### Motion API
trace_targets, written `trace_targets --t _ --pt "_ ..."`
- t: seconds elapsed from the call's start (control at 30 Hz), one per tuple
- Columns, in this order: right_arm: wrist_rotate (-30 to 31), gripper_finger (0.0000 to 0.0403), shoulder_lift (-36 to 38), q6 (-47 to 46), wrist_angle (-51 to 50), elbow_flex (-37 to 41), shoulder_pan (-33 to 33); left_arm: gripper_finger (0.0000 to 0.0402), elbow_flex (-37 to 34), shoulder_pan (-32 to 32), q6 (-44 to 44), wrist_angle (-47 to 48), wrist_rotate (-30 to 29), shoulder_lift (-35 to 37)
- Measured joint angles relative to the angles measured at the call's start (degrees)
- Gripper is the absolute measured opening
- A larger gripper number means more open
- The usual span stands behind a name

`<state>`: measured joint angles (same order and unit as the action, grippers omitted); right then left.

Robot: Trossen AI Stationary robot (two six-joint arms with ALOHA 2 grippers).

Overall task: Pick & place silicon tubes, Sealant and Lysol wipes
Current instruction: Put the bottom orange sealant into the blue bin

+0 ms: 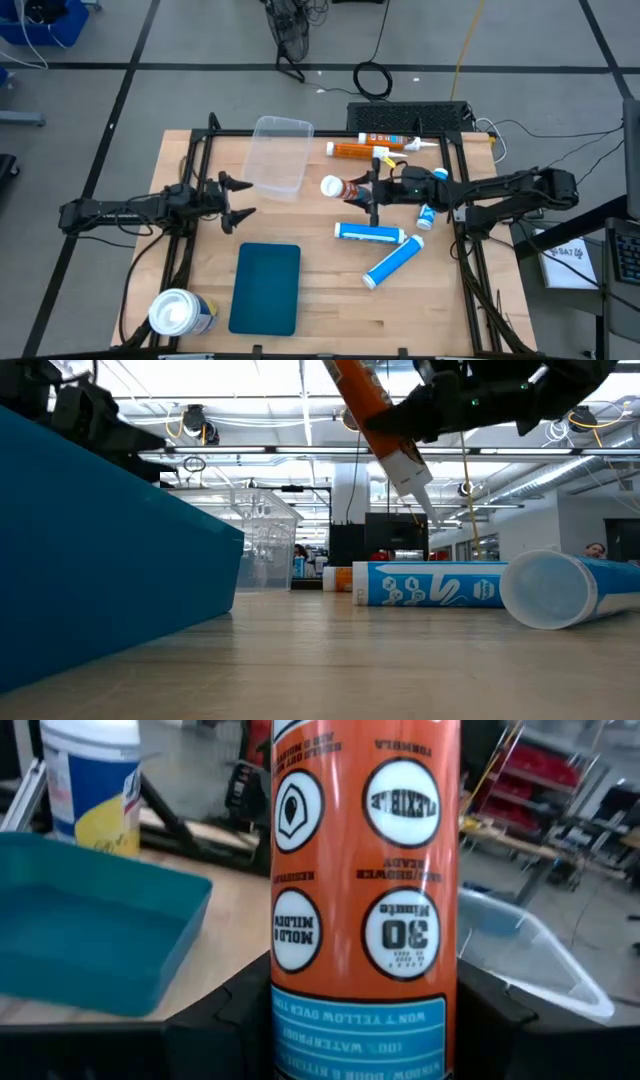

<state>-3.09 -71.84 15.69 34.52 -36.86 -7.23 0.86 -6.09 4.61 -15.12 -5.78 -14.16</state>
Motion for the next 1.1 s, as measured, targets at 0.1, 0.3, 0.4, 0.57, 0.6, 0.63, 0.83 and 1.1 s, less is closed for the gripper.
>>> trace_targets --t 0.1,0.3,0.4,0.57,0.6,0.63,0.83,1.1 --pt "0.05 0.0193 -0.04 -0.23 0.93 0.53 0.01 0.0392 0.08 0.0 -1.9 -4.29 -0.26 -0.43" --pt "0.2 0.0193 -0.02 -0.11 1.4 0.53 -0.26 0.0392 0.07 0.0 -4.93 -5.76 -0.27 -0.45" --pt "0.24 0.0193 -0.02 -0.08 1.55 0.53 -0.62 0.0392 0.07 0.0 -4.71 -8.74 0.03 -0.47" --pt "0.31 0.0193 -0.01 0.29 1.7 0.53 -0.67 0.0392 0.07 0.0 -4.16 -13.15 4.41 -0.45" --pt "0.31 0.0193 -0.02 0.36 1.7 0.53 -0.67 0.0392 0.07 0.02 -4.06 -13.2 5.25 -0.45" --pt "0.3 0.0193 -0.02 0.41 1.7 0.53 -0.67 0.0392 0.07 0.02 -4.15 -13.16 5.55 -0.45" --pt "0.28 0.0193 -0.41 0.86 1.69 0.53 -0.69 0.0392 0.04 0.18 -0.08 -12.67 5.43 -1.46" --pt "0.06 0.0193 -0.48 0.8 2.31 0.53 -0.69 0.0392 0.11 0.98 -1.01 -24.7 -3.73 -12.22"
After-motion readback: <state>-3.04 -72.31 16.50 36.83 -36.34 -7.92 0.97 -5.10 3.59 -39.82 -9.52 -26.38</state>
